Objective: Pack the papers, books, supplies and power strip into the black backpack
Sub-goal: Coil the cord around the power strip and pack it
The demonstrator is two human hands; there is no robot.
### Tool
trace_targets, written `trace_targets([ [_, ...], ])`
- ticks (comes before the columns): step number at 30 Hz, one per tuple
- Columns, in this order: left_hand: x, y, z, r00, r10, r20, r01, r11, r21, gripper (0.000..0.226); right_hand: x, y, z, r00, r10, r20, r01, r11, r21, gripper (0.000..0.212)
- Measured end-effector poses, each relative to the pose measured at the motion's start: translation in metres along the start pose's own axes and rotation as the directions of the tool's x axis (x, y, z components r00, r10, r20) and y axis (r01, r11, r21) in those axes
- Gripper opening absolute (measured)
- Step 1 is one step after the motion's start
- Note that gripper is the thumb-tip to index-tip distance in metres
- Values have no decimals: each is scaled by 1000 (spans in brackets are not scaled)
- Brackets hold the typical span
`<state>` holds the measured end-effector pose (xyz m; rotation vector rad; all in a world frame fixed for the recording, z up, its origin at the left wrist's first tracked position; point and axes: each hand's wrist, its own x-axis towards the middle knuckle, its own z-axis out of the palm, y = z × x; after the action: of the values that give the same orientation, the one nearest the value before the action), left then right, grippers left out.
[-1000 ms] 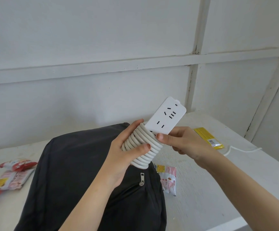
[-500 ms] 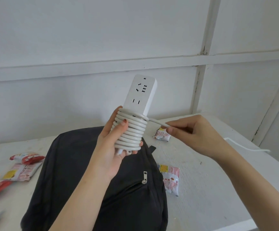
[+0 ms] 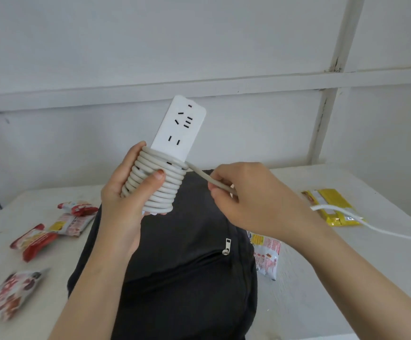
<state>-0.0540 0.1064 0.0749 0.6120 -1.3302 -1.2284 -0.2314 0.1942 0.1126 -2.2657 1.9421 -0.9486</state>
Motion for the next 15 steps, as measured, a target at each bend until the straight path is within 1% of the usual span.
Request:
trace_targets([
  [2, -6, 3, -10, 999, 15, -42, -14, 999, 38, 57, -2, 3, 10, 999, 19, 38, -20, 1000, 10, 9],
  [5, -15, 3, -20, 993, 32, -114, -21, 995, 96, 60, -6, 13, 28, 996, 81, 33, -80, 996, -38, 14],
  [7, -20, 2, -27, 984, 27, -175, -10, 995, 95, 54, -7, 24, 35, 989, 146, 25, -144, 986, -85, 18],
  [10, -24, 1, -37, 972, 27, -234, 6, 990, 139, 54, -8, 32, 41, 980, 198, 27, -196, 978, -72, 20],
  [12, -26, 1, -41, 970, 45, -239, 1, 982, 191, 52, -9, 28, 41, 989, 140, -55, -145, 983, -108, 20],
  [14, -28, 1, -42, 970, 63, -234, -5, 971, 239, 51, -9, 19, 39, 988, 13, -156, -39, 985, -166, 24],
  [15, -29, 1, -42, 971, 69, -230, -6, 964, 266, 52, -9, 11, 36, 982, -52, -183, 16, 982, -191, 26],
])
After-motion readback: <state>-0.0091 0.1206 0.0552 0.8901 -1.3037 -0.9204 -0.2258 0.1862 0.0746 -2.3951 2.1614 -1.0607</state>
